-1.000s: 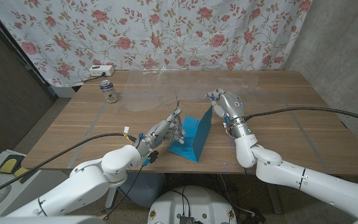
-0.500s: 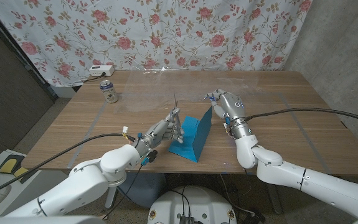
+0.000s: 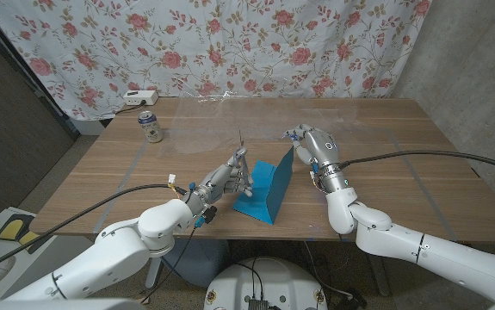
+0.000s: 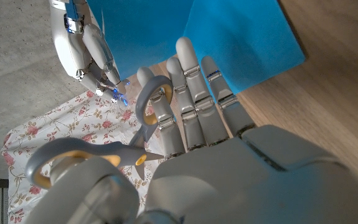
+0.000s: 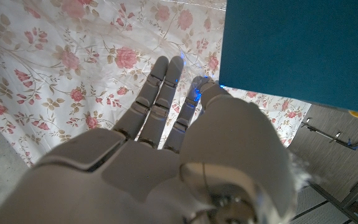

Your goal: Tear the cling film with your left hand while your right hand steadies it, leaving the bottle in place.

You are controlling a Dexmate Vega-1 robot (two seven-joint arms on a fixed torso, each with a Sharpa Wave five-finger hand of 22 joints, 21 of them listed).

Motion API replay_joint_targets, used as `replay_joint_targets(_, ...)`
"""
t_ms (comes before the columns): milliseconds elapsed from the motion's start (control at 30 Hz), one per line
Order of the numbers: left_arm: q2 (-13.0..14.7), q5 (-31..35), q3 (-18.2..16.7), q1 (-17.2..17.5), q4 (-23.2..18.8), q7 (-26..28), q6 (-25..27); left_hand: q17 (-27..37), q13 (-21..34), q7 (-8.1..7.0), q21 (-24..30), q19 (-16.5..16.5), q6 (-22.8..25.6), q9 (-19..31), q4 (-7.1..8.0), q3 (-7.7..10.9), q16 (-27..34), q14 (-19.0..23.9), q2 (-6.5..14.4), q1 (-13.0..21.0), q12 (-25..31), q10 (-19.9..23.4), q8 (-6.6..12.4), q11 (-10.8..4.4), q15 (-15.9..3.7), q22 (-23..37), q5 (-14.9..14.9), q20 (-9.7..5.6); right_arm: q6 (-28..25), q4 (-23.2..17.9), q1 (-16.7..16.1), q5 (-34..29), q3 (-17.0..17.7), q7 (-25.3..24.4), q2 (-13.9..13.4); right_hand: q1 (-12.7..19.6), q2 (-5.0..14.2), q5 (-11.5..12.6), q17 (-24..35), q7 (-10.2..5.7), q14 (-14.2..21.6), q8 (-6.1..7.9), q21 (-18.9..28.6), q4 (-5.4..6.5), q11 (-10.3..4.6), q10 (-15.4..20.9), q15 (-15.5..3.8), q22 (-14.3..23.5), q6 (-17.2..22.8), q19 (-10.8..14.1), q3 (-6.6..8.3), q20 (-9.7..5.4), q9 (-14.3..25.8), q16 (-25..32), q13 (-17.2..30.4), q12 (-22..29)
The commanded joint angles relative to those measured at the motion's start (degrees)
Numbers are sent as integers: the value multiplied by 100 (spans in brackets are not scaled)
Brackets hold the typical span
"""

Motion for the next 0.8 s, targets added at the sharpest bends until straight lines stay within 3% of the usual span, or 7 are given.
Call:
replay_joint_targets(33,-2,-54,-12,-24,13,-19,-11,2,23,484,-5,66,313,19,1369,-1326,42,56,6,-3,26,280,2,-225,-8,6,-15,13,24,18,-16,6,-15,-5,1,40,9,19,23,-1,69,-13,81,-13,-52,25,-911,5,52,-9,27,-445,29,-35,274,35)
replay_joint_targets(567,17,-85,39,-113,20,-20,136,-6,44,444,-1,80,316,20,1394,-1223,39,53,248,83,19,277,-14,-219,-9,16,-40,12,11,10,4,-16,-24,20,-12,35,6,18,61,-7,105,-15,193,-14,-51,30,-911,-9,64,-54,22,-454,32,-105,267,44)
replay_joint_targets(800,19,-96,55,-147,41,-41,147,-5,37,456,4,80,312,23,1399,-1091,42,46,567,234,0,270,-29,-232,-10,25,-101,8,17,28,30,-19,-33,36,10,28,10,17,68,-8,117,-18,251,-9,-48,19,-912,-16,62,-81,20,-462,34,-152,262,40)
